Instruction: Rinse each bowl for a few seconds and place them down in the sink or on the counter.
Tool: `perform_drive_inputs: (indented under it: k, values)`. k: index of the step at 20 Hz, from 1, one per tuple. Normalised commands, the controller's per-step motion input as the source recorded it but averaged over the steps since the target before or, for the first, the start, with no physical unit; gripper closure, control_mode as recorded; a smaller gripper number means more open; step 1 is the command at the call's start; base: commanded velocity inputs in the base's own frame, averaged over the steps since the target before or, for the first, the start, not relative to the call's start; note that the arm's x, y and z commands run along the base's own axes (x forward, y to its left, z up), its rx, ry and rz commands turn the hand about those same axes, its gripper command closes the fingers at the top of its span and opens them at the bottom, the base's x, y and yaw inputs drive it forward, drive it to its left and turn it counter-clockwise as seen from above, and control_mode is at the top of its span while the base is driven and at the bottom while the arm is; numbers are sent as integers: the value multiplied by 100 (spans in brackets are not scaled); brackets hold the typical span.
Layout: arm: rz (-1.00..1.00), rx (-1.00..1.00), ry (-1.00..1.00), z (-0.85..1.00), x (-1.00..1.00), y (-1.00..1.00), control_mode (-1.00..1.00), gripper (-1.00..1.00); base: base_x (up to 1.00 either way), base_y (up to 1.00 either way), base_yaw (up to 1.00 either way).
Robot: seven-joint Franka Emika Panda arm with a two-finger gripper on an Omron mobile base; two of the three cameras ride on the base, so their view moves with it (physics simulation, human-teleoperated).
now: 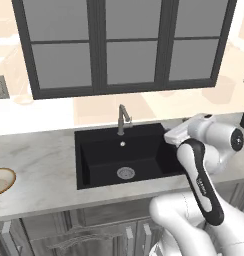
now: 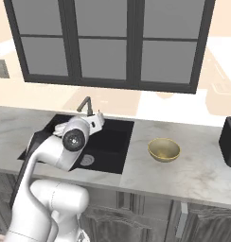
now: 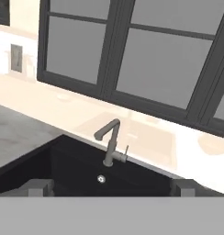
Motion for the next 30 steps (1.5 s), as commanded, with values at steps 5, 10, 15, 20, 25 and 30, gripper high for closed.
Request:
perform_drive_inputs:
  k: [5, 10, 15, 20, 25, 30]
  values:
    - [1, 2, -10, -18, 18, 0, -100, -100, 0, 0, 0]
    - [5, 2, -7, -18, 25, 0, -100, -100, 0, 0, 0]
    - [7, 7, -6, -17, 27, 3, -100, -100, 0, 0, 0]
    - [5, 8, -1, -12, 34, 4, -100, -100, 0, 0, 0]
    - [2, 3, 0, -10, 30, 4, -100, -100, 0, 0, 0]
    - [0, 0, -4, -11, 23, 6, -100, -100, 0, 0, 0]
